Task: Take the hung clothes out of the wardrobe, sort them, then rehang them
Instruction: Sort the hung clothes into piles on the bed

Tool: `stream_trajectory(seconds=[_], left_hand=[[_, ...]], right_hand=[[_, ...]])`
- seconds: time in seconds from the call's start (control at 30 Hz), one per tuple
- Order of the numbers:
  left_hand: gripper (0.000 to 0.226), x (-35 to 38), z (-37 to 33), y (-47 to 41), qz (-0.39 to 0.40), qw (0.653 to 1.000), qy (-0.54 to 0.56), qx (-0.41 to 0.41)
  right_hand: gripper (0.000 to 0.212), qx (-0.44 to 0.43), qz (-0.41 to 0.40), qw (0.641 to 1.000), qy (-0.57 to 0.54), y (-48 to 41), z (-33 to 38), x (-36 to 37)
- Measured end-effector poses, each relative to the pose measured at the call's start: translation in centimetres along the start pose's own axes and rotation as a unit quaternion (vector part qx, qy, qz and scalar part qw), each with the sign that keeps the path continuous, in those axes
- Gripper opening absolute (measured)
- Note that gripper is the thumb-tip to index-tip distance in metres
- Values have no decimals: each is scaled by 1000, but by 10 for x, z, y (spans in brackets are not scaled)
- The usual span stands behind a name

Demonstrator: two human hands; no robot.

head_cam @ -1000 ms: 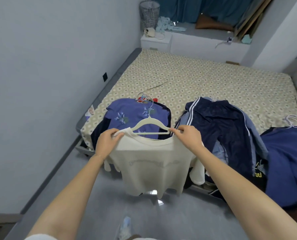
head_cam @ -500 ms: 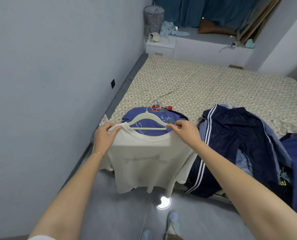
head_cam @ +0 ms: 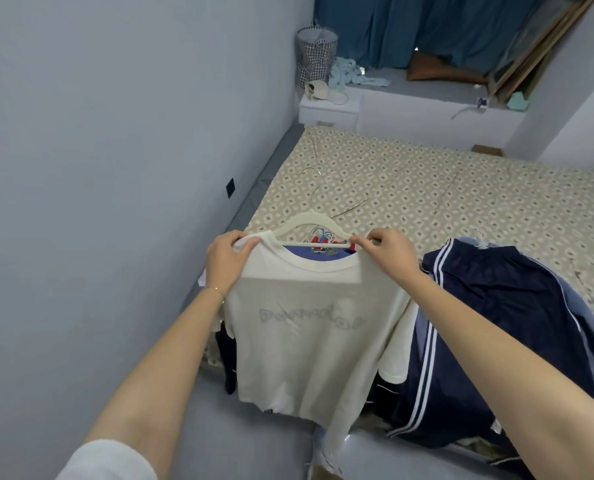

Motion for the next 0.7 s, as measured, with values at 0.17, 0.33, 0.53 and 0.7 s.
stream_trajectory(seconds=[0.17,0.33,0.53,0.7], left_hand=[[18,37,-2,-57,39,999,-21,-7],[18,89,13,-103,86,994,-68,-2],[22,165,41,-154,139,986,-95,-5],[20,233,83,-201,188,975,-114,-34]], right_hand=[[44,16,23,1000,3,-62,-20,6],[47,58,53,997,-11,-111,-59,32],[47,135,73,988,-15,-160,-116,70],[43,192,66,979,-11,-207,-163,117]])
Point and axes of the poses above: each hand's wrist, its own y-axis away from the middle knuckle, its own x-axis out of the palm, z = x × y, the point moved 5 cm from there along -y, towards the middle knuckle, and after that the axes turned 13 degrees about -y, right-handed, at the moved point
